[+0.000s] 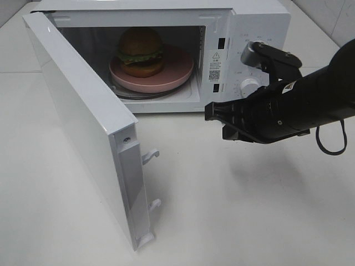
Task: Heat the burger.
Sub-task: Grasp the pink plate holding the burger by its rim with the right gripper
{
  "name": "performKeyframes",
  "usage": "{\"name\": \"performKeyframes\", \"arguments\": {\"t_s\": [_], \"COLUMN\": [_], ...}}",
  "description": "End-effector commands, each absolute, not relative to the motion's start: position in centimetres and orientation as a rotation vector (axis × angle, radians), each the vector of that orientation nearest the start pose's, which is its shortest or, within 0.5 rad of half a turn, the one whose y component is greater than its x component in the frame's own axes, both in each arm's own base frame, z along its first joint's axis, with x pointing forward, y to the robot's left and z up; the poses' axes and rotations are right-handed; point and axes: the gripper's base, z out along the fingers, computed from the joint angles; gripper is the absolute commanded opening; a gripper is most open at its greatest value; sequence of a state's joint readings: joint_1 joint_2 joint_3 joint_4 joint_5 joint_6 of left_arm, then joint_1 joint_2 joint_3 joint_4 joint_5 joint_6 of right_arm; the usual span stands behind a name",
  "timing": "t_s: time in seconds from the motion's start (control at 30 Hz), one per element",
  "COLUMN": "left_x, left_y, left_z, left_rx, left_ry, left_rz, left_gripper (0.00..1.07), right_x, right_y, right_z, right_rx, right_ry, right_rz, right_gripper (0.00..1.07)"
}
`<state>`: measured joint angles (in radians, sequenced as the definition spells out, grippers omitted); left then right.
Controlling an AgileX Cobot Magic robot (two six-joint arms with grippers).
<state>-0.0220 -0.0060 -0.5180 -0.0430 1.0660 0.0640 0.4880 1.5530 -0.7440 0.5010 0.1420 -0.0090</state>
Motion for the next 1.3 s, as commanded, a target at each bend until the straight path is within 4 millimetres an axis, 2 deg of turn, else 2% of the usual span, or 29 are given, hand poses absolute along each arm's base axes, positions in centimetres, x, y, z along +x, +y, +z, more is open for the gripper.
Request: {"name": "performKeyframes", "arguments": {"t_s": [0.03, 0.1, 0.13, 0.17, 0.2, 0.27, 0.3, 0.33, 0.37, 0.4, 0.43, 0.47, 0.53, 0.63, 0.67, 0.73, 0.77, 1.03, 1.27, 1.3], "left_x": [-1.1, -1.1, -1.1, -1.1, -1.1, -1.1, -1.1, -1.1, -1.1, -1.1, -1.1, -1.1, -1.1, -1.1, -1.1, -1.1, -1.1, -1.1, -1.1, -1.1], "left_y": [-0.3, -0.3, -0.3, -0.3, -0.3, -0.3, -0.3, -0.3, -0.3, -0.3, -0.3, -0.3, -0.3, -0.3, -0.3, -0.3, -0.3, -0.3, -0.3, -0.3], "left_z": [28.1, 28.1, 28.1, 28.1, 28.1, 28.1, 28.1, 28.1, 28.1, 28.1, 28.1, 28.1, 28.1, 28.1, 28.1, 28.1, 28.1, 28.1, 28.1, 28.1], "left_rx": [0.084, 0.084, 0.084, 0.084, 0.084, 0.084, 0.084, 0.084, 0.084, 0.084, 0.084, 0.084, 0.084, 0.084, 0.084, 0.084, 0.084, 0.084, 0.084, 0.084], "left_ry": [2.016, 2.016, 2.016, 2.016, 2.016, 2.016, 2.016, 2.016, 2.016, 2.016, 2.016, 2.016, 2.016, 2.016, 2.016, 2.016, 2.016, 2.016, 2.016, 2.016], "left_rz": [-0.018, -0.018, -0.018, -0.018, -0.018, -0.018, -0.018, -0.018, -0.018, -0.018, -0.018, -0.018, -0.018, -0.018, -0.018, -0.018, -0.018, -0.018, -0.018, -0.018], "left_gripper": [1.01, 1.01, 1.01, 1.01, 1.01, 1.01, 1.01, 1.01, 1.01, 1.01, 1.01, 1.01, 1.01, 1.01, 1.01, 1.01, 1.01, 1.01, 1.01, 1.01], "right_x": [25.6, 25.3, 25.3, 25.2, 25.2, 24.8, 24.8, 24.6, 24.6, 24.5, 24.5, 24.5, 24.8, 24.9, 25.1, 25.1, 25.3, 25.7, 26.1, 26.4], "right_y": [14.9, 15.1, 15.1, 15.2, 15.2, 14.9, 14.9, 14.6, 14.6, 14.2, 14.1, 14.1, 13.6, 13.5, 13.4, 13.3, 13.2, 12.8, 12.9, 13.1], "right_z": [19.5, 19.7, 19.7, 19.8, 19.8, 20.0, 20.0, 20.1, 20.1, 20.1, 20.1, 20.1, 20.3, 20.3, 20.5, 20.5, 20.6, 20.9, 21.5, 21.9], "right_rx": [-0.222, -0.37, -0.37, -0.497, -0.497, -0.73, -0.73, -0.893, -0.893, -1.062, -1.144, -1.144, -1.378, -1.439, -1.552, -1.611, -1.714, -1.986, -1.987, -1.965], "right_ry": [2.515, 2.549, 2.549, 2.555, 2.555, 2.527, 2.527, 2.491, 2.491, 2.443, 2.411, 2.411, 2.283, 2.244, 2.173, 2.137, 2.058, 1.819, 1.787, 1.775], "right_rz": [0.493, 0.481, 0.481, 0.454, 0.454, 0.365, 0.365, 0.287, 0.287, 0.203, 0.158, 0.158, 0.013, -0.024, -0.09, -0.123, -0.183, -0.362, -0.392, -0.394], "right_gripper": [0.03, 0.03, 0.03, 0.04, 0.04, 0.04, 0.04, 0.04, 0.04, 0.04, 0.04, 0.04, 0.04, 0.04, 0.04, 0.04, 0.05, 0.09, 0.19, 0.25]}}
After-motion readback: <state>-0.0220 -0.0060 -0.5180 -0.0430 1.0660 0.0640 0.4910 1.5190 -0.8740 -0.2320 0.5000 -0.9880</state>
